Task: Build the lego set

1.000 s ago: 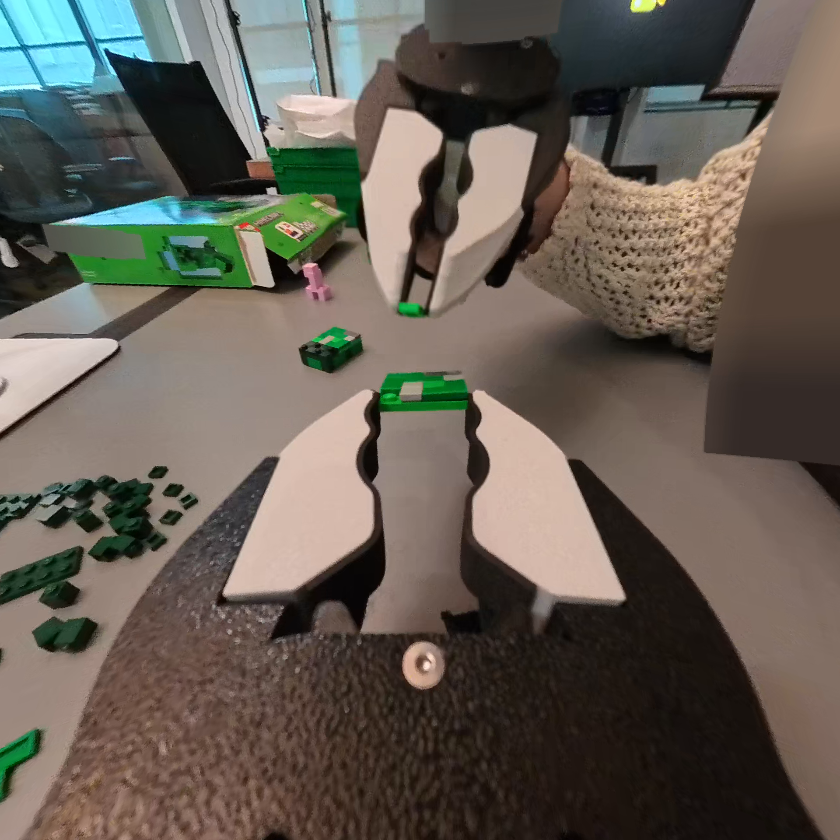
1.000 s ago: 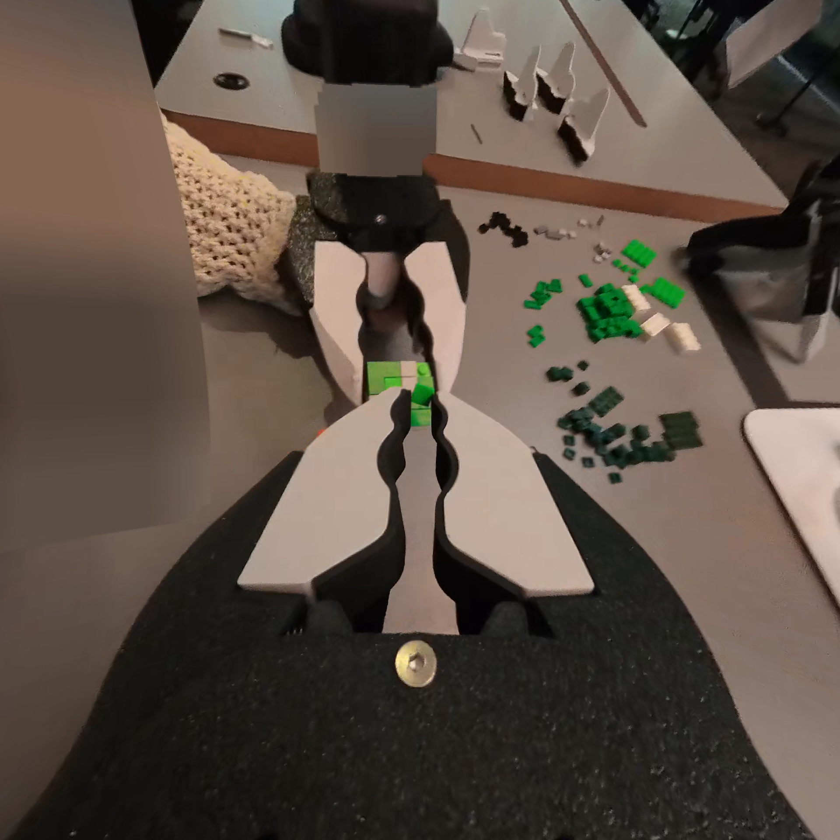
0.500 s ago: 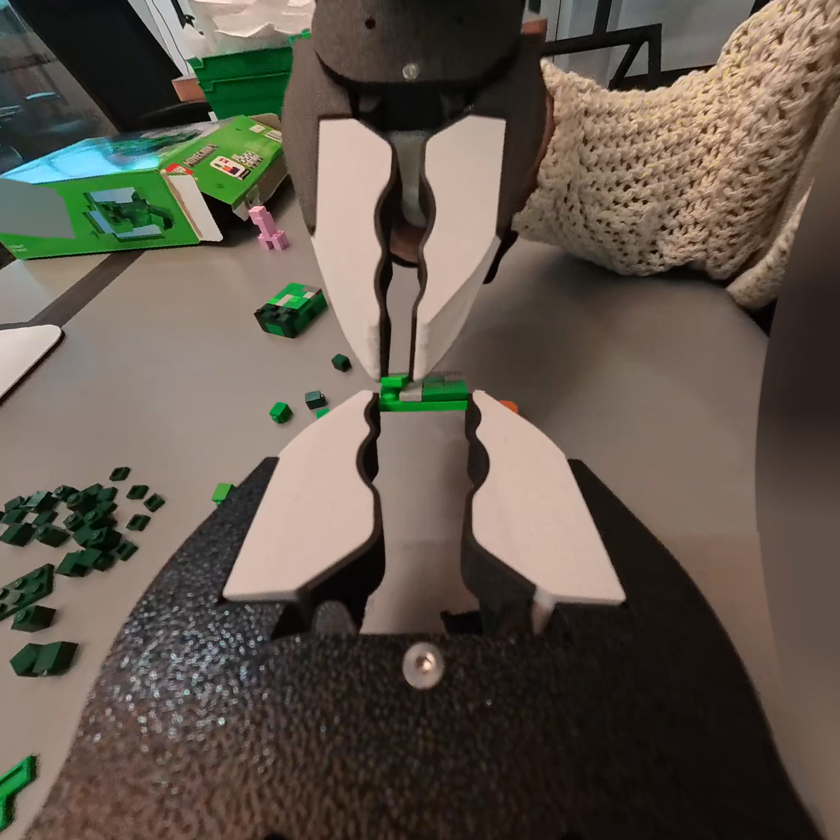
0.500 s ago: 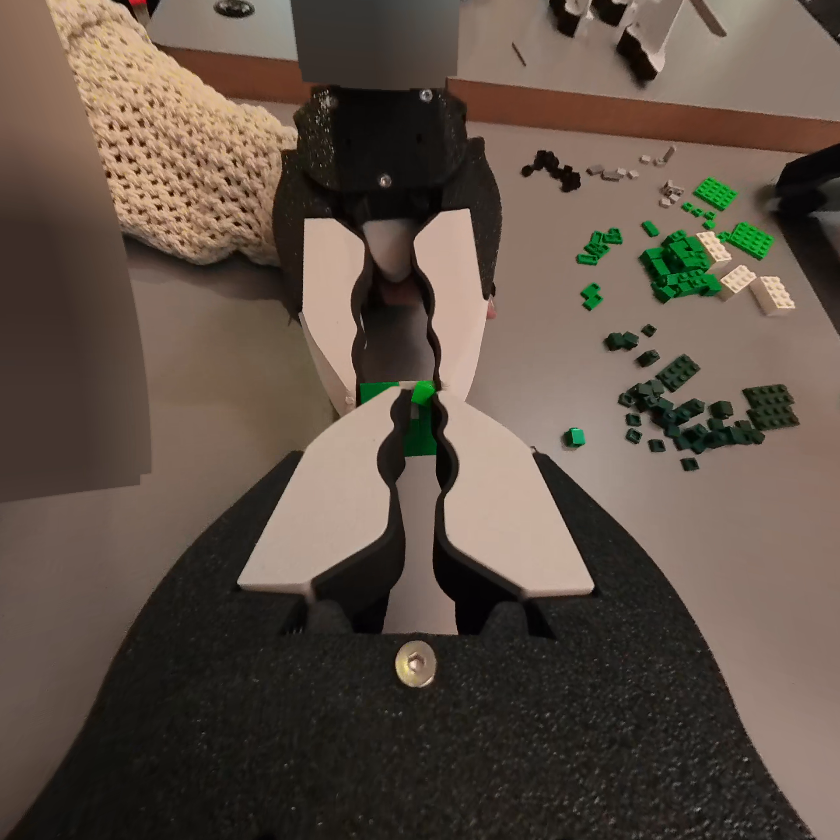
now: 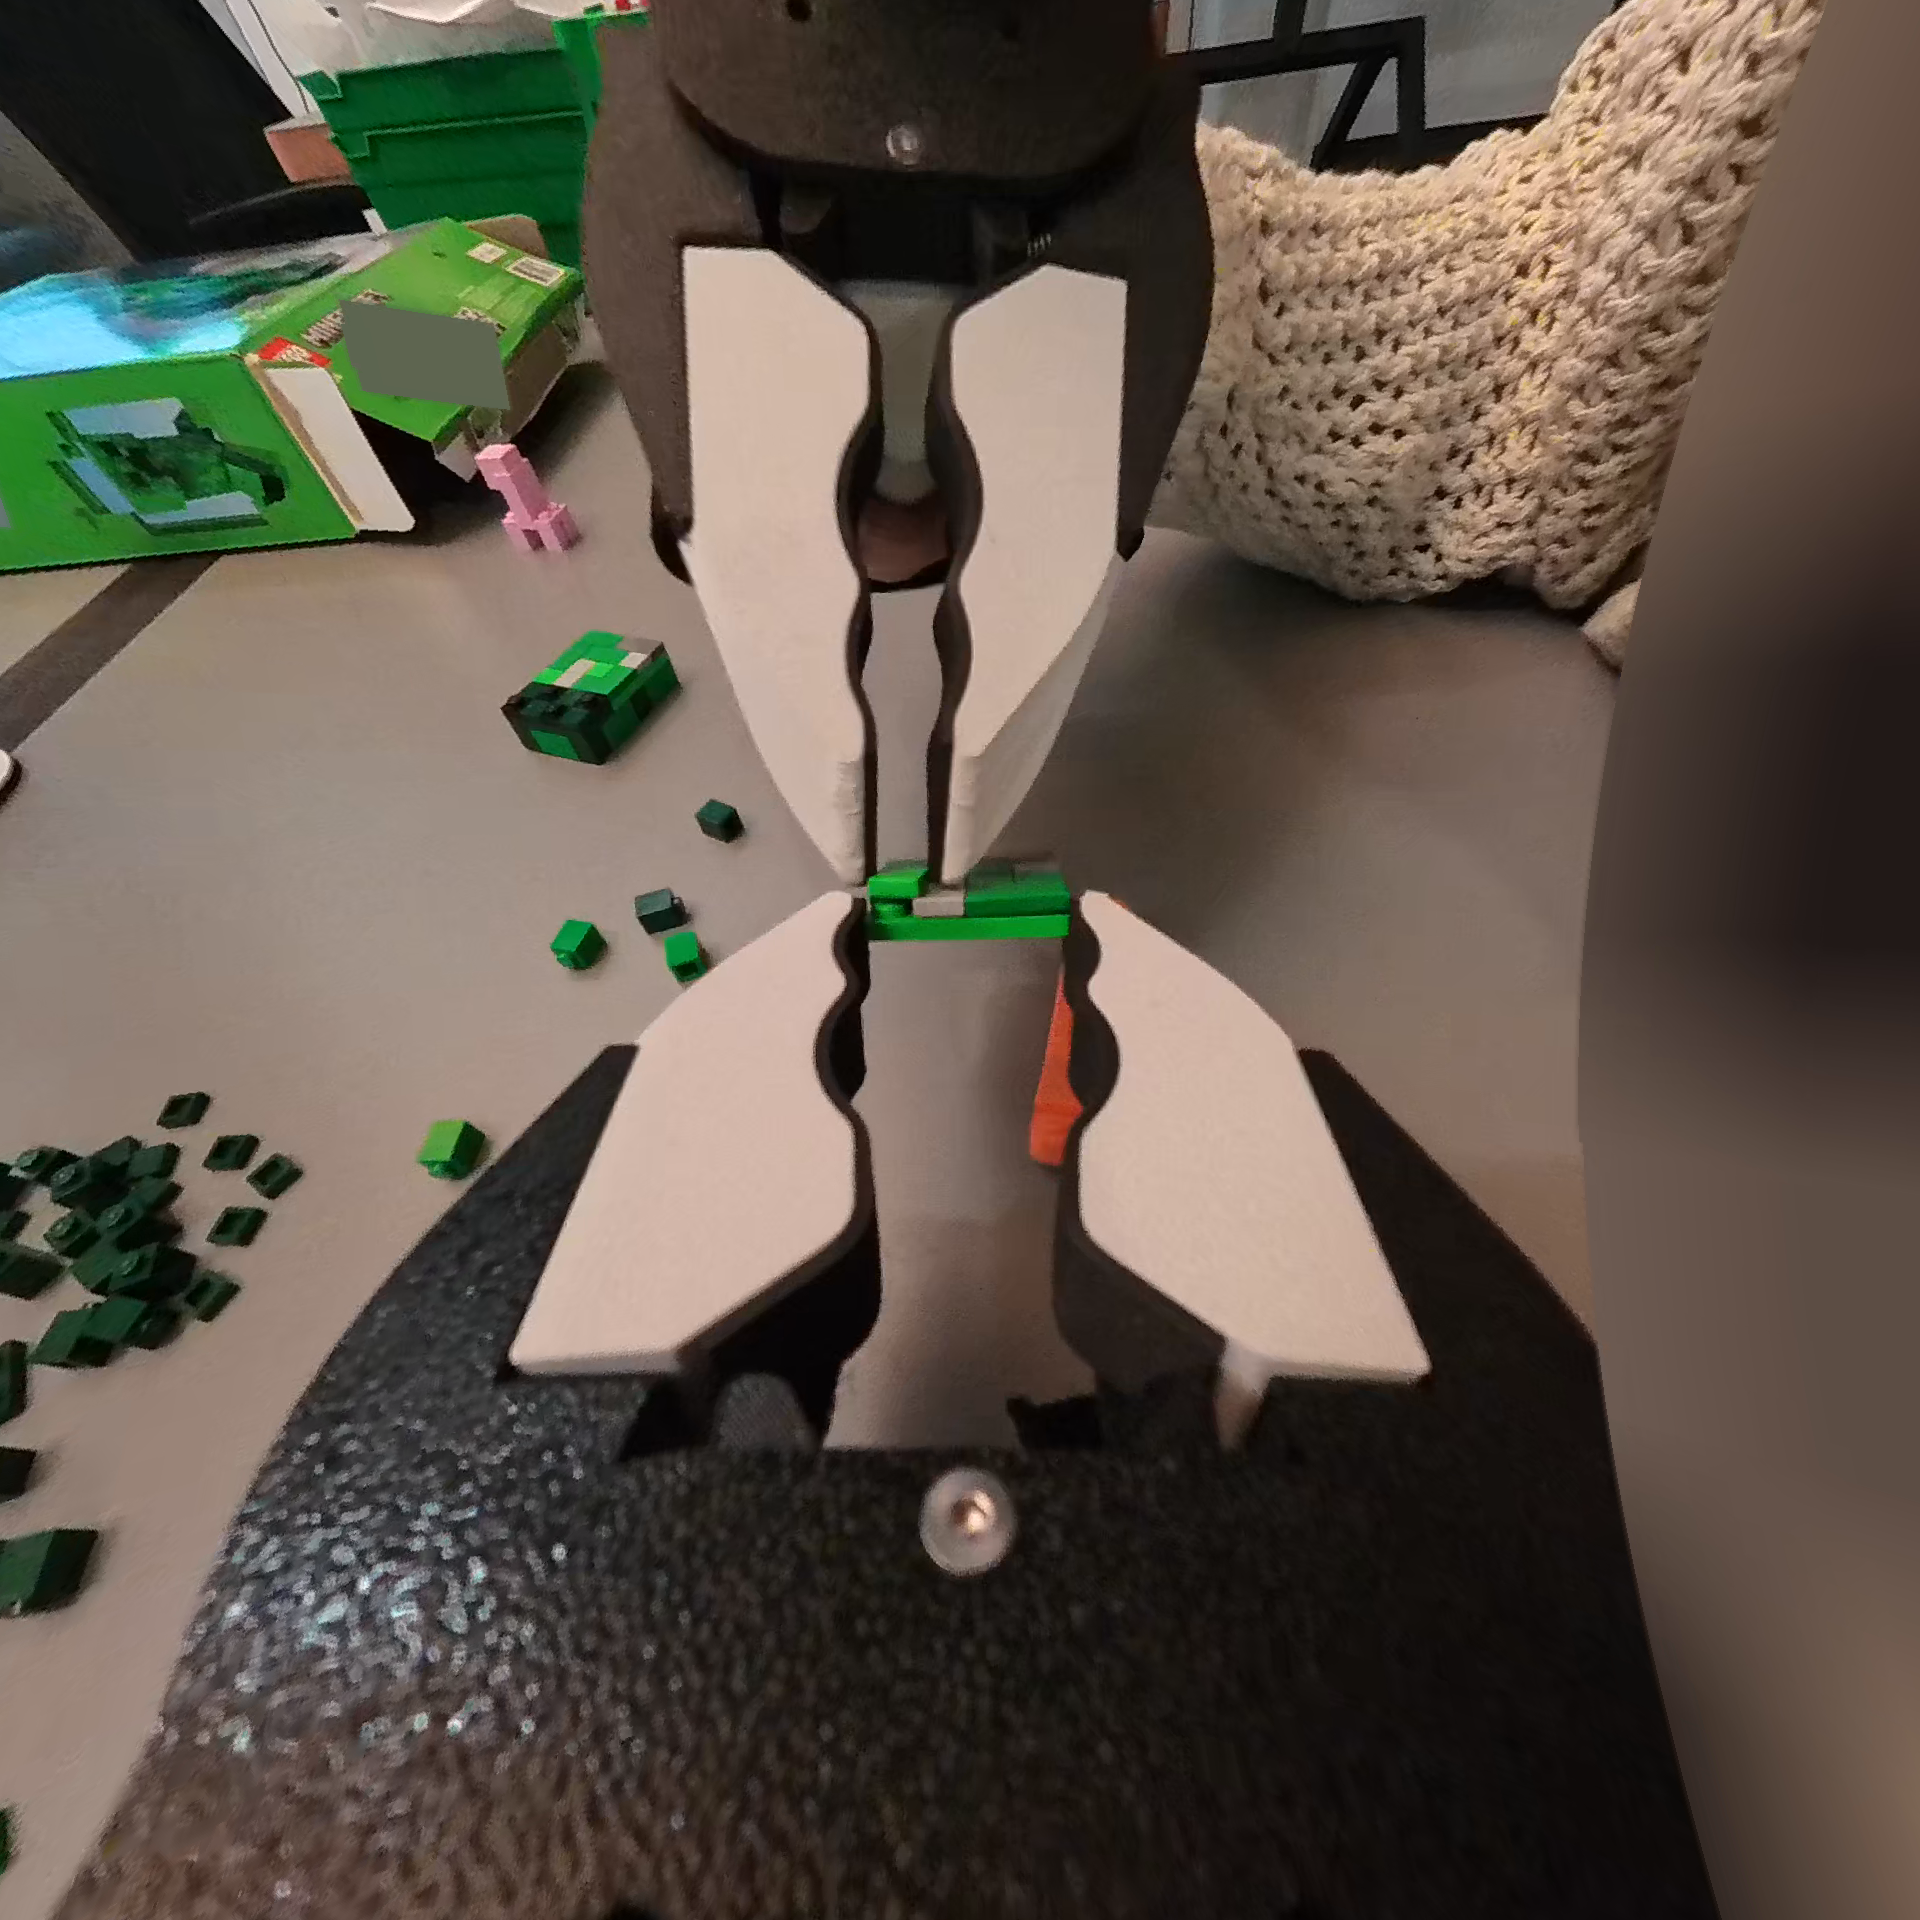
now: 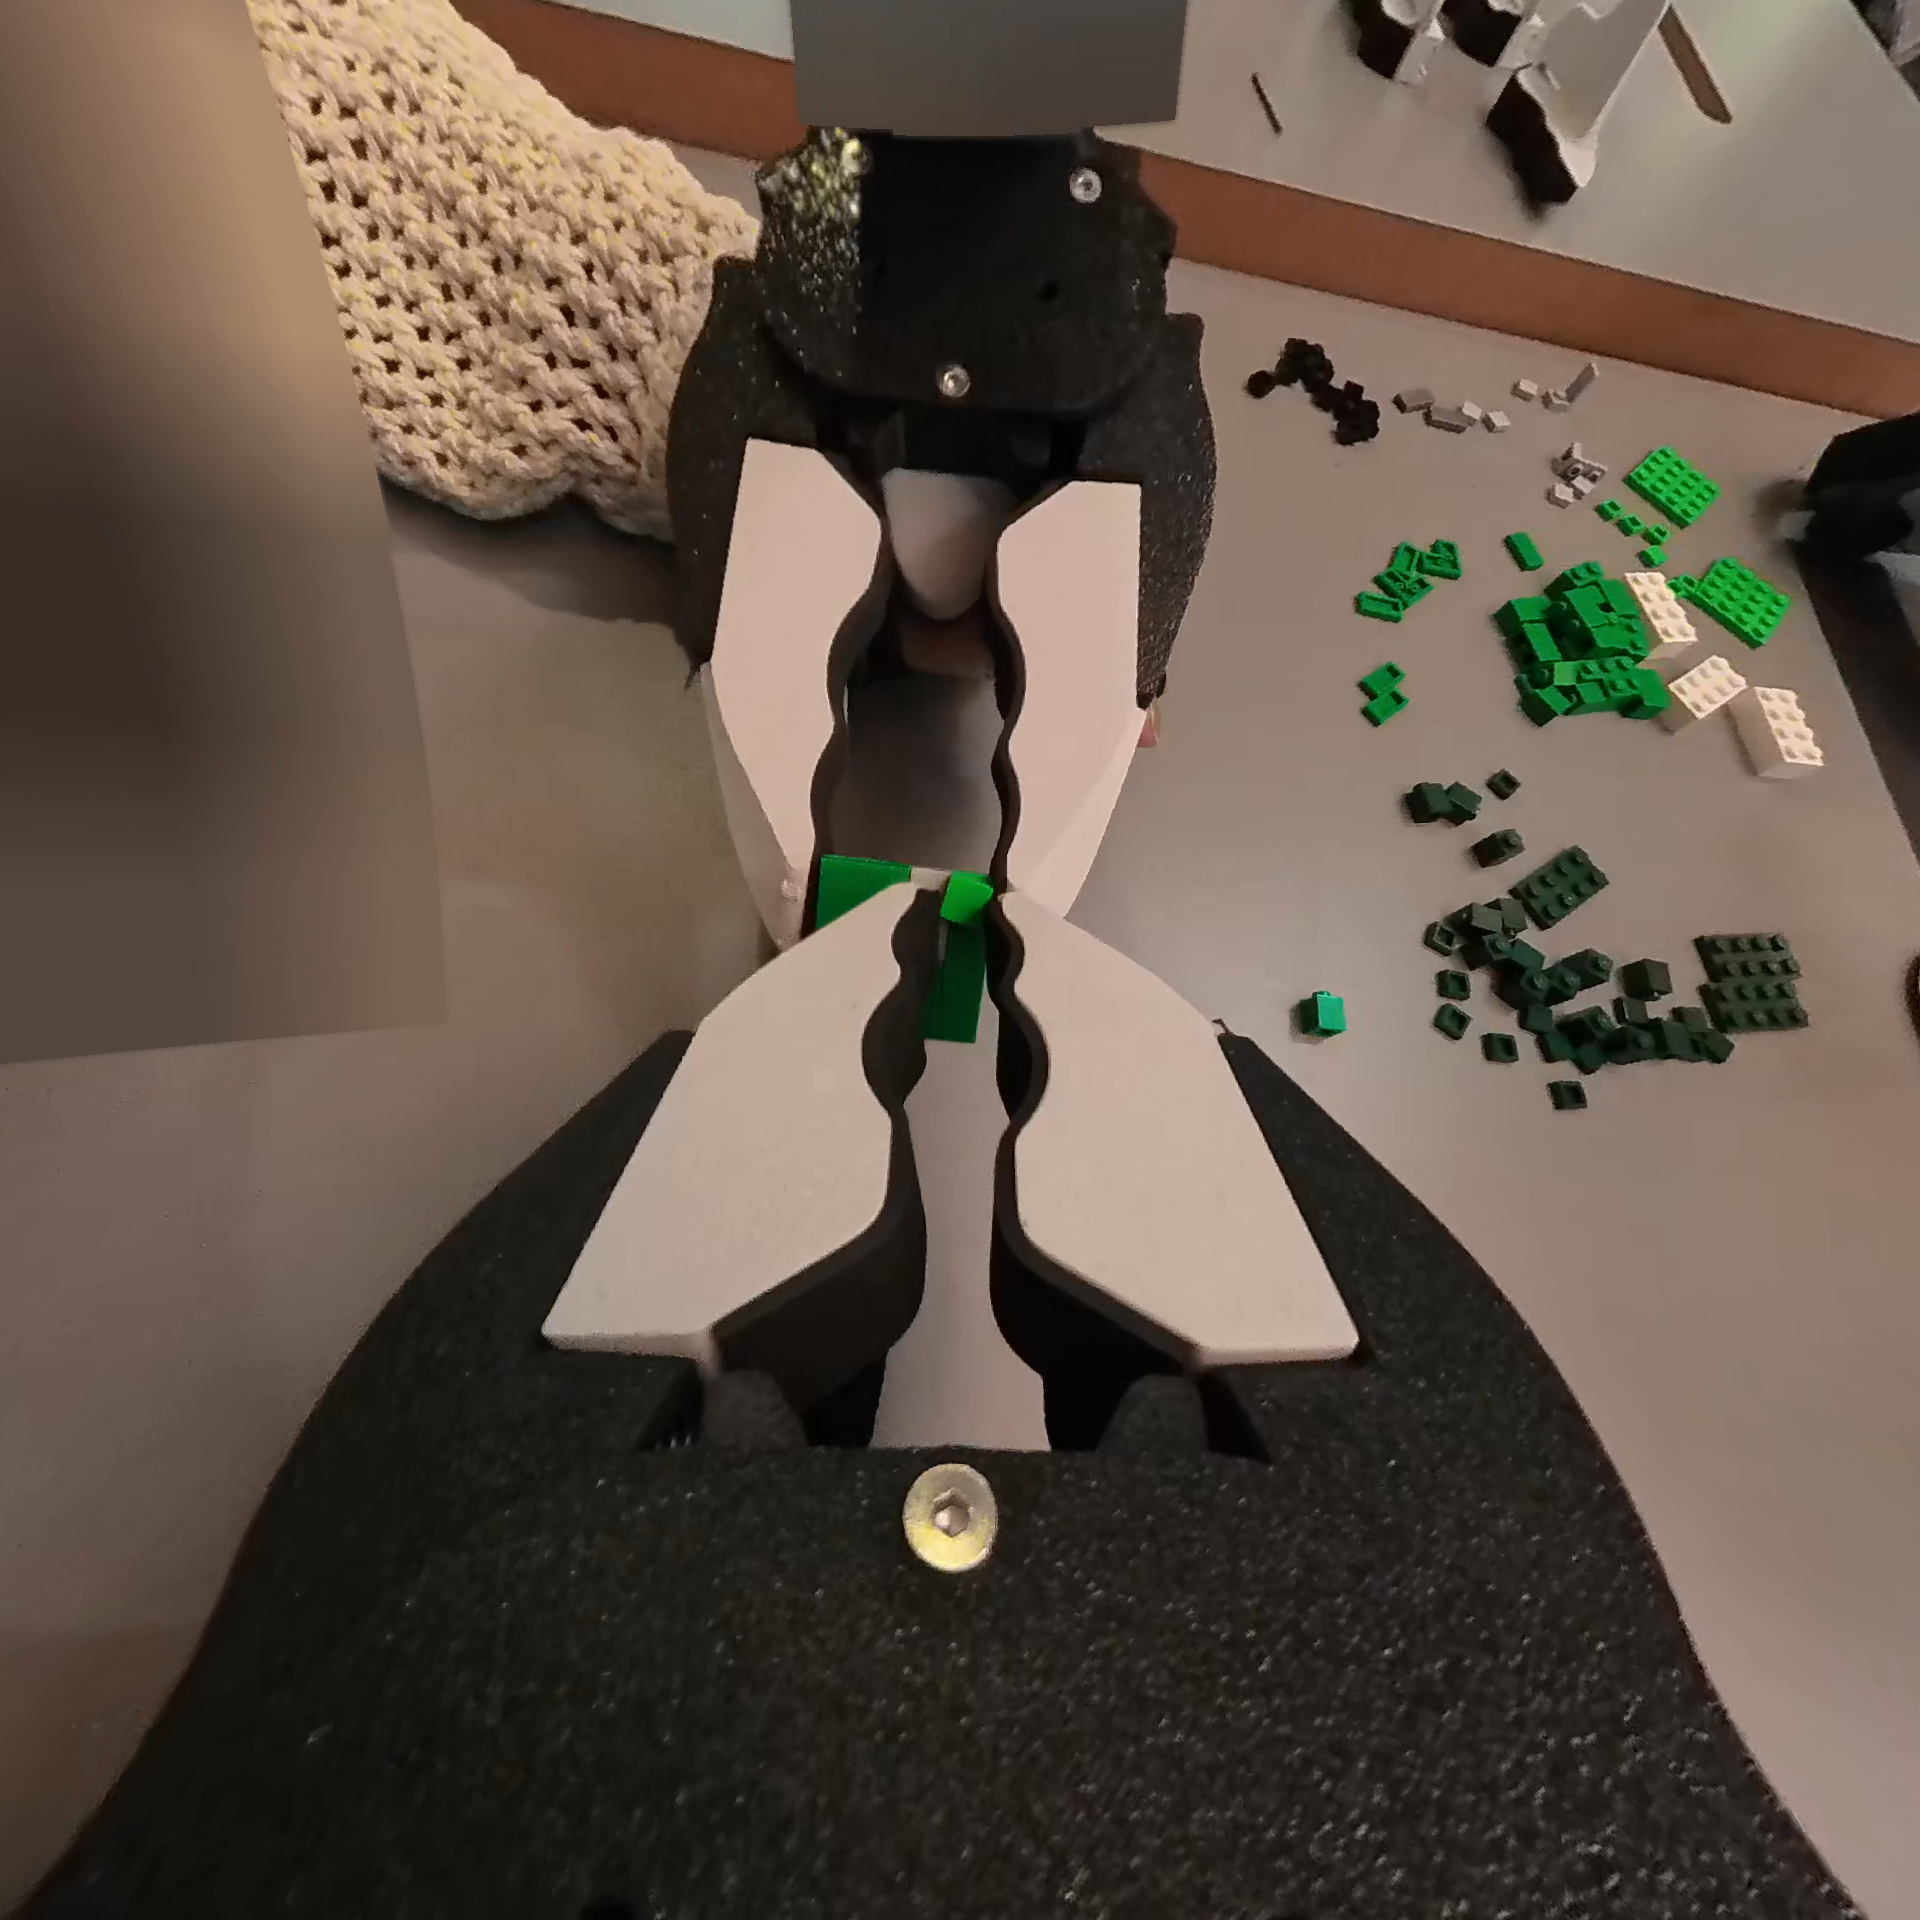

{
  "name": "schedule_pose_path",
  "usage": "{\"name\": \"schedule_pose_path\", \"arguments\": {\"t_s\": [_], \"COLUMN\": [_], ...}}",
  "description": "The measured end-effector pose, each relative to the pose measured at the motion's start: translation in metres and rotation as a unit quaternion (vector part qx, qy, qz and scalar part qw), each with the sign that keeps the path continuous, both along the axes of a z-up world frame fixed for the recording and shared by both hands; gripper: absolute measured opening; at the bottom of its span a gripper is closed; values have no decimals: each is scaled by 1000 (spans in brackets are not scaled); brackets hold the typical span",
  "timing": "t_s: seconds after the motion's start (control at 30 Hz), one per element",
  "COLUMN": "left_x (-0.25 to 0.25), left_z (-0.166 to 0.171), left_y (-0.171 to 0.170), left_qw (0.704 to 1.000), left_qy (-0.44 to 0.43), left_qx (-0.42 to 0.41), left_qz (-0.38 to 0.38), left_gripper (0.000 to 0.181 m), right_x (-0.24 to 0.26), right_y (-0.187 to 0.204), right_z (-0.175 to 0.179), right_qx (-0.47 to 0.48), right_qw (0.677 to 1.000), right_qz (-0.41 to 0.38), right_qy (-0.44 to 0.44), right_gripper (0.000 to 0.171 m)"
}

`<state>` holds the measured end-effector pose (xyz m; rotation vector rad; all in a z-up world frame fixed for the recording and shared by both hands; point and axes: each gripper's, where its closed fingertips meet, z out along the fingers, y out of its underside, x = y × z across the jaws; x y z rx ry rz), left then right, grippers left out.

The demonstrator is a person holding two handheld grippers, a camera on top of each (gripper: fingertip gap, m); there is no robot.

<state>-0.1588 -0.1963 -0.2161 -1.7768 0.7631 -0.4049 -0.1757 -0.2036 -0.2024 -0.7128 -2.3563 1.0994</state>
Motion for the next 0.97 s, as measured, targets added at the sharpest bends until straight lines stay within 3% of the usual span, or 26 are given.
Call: {"name": "schedule_pose_path", "arguments": {"t_s": [0.53, 0.73, 0.87, 0.97], "left_x": [0, -22, -28, -34], "left_z": [0, 13, 31, 38], "left_y": [0, 10, 9, 8], "left_qw": [1000, 995, 987, 979], "left_qy": [-2, -8, -8, 13], "left_qx": [-1, 57, 126, 161], "left_qz": [-2, 77, 103, 126], "left_gripper": [35, 36, 36, 35], "right_x": [0, -1, -5, -6], "right_y": [-1, 32, 35, 25], "right_z": [1, 11, 16, 21], "right_qx": [-21, -56, -144, -296], "right_qw": [1000, 996, 984, 948], "right_qz": [5, -64, -107, -104], "right_qy": [5, 24, 10, -58], "right_gripper": [11, 13, 17, 30]}}
